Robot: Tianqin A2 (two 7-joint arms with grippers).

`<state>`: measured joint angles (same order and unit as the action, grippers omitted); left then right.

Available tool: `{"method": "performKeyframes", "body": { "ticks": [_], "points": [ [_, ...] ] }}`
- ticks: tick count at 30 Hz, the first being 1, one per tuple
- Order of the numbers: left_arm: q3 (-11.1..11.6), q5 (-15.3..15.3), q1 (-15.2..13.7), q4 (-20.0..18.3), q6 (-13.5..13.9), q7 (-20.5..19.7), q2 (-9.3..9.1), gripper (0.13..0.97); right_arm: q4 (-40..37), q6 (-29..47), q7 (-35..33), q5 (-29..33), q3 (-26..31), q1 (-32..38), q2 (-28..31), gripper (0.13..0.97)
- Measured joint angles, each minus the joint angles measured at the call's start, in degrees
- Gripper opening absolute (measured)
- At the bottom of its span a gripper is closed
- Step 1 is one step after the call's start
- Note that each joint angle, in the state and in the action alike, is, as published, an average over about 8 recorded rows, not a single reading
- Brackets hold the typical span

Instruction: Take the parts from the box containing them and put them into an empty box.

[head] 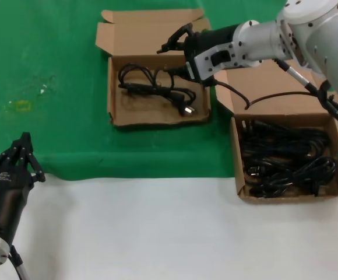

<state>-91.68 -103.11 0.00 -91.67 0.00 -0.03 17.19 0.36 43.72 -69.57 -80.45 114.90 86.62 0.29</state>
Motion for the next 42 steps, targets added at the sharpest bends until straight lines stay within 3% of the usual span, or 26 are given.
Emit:
{"method": "performKeyframes", "body": {
  "ticks": [8,12,24,29,33,36,42],
  "points": [
    [0.0,0.0,0.0,0.0,0.0,0.0,0.00,0.144,0.0,0.8,1.1,-0.3,-0.4,-0.2,0.5,0.383],
    [0.0,0.0,0.0,0.0,0.0,0.0,0.00,0.144,0.0,1.1,1.5,-0.6,-0.7,-0.1,0.6,0.383],
    [0.0,0.0,0.0,0.0,0.0,0.0,0.00,0.162,0.3,1.0,1.8,-0.8,-0.9,-0.4,0.7,0.665],
    [0.0,0.0,0.0,0.0,0.0,0.0,0.00,0.217,2.9,-0.2,3.7,-1.4,-1.5,-2.8,1.1,0.787],
    [0.0,0.0,0.0,0.0,0.0,0.0,0.00,0.250,6.6,-2.1,6.4,-2.3,-2.4,-6.3,1.8,0.787],
    [0.0,0.0,0.0,0.0,0.0,0.0,0.00,0.250,9.9,-3.7,8.9,-3.1,-3.2,-9.5,2.4,0.834],
    [0.0,0.0,0.0,0.0,0.0,0.0,0.00,0.370,17.2,-7.3,14.3,-4.8,-5.0,-16.4,3.7,0.911]
  ]
}}
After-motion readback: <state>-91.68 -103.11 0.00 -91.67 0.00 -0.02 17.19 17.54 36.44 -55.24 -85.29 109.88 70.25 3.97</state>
